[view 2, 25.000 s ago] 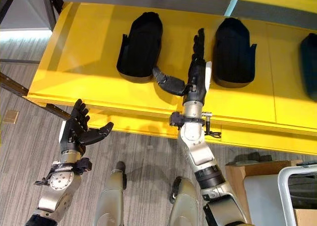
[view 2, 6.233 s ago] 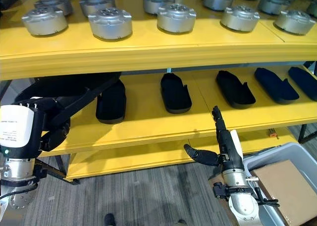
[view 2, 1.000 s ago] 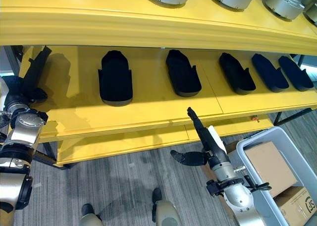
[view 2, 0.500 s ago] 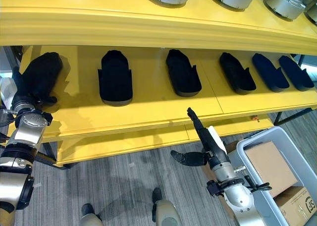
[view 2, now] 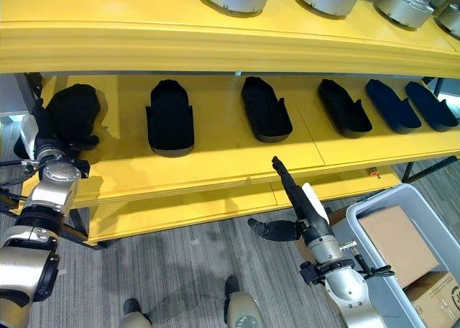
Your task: Move parts from the plastic box to the shelf.
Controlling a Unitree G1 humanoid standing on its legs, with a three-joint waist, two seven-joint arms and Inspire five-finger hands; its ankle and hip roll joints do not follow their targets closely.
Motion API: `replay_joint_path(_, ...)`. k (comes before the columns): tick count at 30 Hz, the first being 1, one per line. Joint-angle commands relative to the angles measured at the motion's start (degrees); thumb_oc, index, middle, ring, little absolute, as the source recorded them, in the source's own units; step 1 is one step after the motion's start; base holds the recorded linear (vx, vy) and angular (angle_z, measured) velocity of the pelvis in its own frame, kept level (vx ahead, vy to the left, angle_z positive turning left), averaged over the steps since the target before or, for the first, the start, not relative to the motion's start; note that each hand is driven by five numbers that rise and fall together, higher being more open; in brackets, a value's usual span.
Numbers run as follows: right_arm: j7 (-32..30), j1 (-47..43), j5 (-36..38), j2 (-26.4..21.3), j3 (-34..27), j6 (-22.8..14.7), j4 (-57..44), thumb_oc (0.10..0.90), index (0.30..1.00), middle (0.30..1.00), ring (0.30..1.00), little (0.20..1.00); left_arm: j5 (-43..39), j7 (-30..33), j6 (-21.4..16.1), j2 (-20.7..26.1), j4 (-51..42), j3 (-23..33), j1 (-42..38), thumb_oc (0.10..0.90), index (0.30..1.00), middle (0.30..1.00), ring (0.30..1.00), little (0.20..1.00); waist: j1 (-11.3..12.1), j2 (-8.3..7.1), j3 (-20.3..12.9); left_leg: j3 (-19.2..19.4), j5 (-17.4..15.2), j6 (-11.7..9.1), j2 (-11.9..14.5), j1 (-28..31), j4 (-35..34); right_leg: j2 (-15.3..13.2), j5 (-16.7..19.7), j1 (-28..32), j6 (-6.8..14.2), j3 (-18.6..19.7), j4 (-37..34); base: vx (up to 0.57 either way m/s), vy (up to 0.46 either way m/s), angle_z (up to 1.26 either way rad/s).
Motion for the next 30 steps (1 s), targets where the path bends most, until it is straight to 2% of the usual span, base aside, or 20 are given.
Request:
replay_joint_path(1, -2.99, -2.14, 2.45, -1.75, -4.31, -4.23, -6.4, 0.9, 1.0, 1.0, 1.0, 1.0, -4.71, 2.44, -8.15, 2.37, -1.66, 0.22, -8.51, 0.9, 1.0, 1.0, 1.0, 1.0, -0.09, 0.63, -5.15, 0.47, -0.04, 2.09, 1.84, 0.56, 0.82, -1.8, -2.45, 2.15, 1.12, 2.15, 3.34, 0.0, 0.009, -0.04)
replay_joint_path(12, -3.42, -1.65, 3.18, -1.71, -3.51, -4.25, -6.26, 0.9, 1.0, 1.0, 1.0, 1.0, -15.95, -0.3, -10.53, 0.04, 2.96, 2.48, -9.27, 0.9, 1.0, 1.0, 1.0, 1.0, -0.62, 0.91, -5.47, 1.07, 0.08, 1.83, 2.29, 0.7, 0.94, -1.62, -2.35, 1.77, 1.16, 2.51, 3.4, 0.0, 0.002, -0.03)
replay_joint_path(19, -3.93, -1.46, 3.34, -1.54, -3.7, -4.25, -6.21, 0.9, 1.0, 1.0, 1.0, 1.0, -19.09, -0.54, -11.2, -1.1, 2.57, 3.41, -8.55, 0.9, 1.0, 1.0, 1.0, 1.0, -0.7, 1.0, -5.48, 0.86, 0.09, 1.83, 2.5, 0.05, 1.25, -1.52, -2.42, 1.12, 1.09, 2.6, 3.76, 0.0, 0.0, 0.0)
replay_joint_path(30, -4.08, -1.17, 3.05, -1.71, -3.83, -4.13, -6.18, 0.9, 1.0, 1.0, 1.0, 1.0, -19.37, -0.55, -11.56, -1.92, 2.37, 3.45, -7.99, 0.9, 1.0, 1.0, 1.0, 1.0, -0.57, 1.11, -5.36, 0.79, 0.06, 1.85, 2.44, -0.5, 1.57, -1.68, -2.6, 0.66, 1.02, 2.48, 4.49, 0.0, 0.0, 0.0)
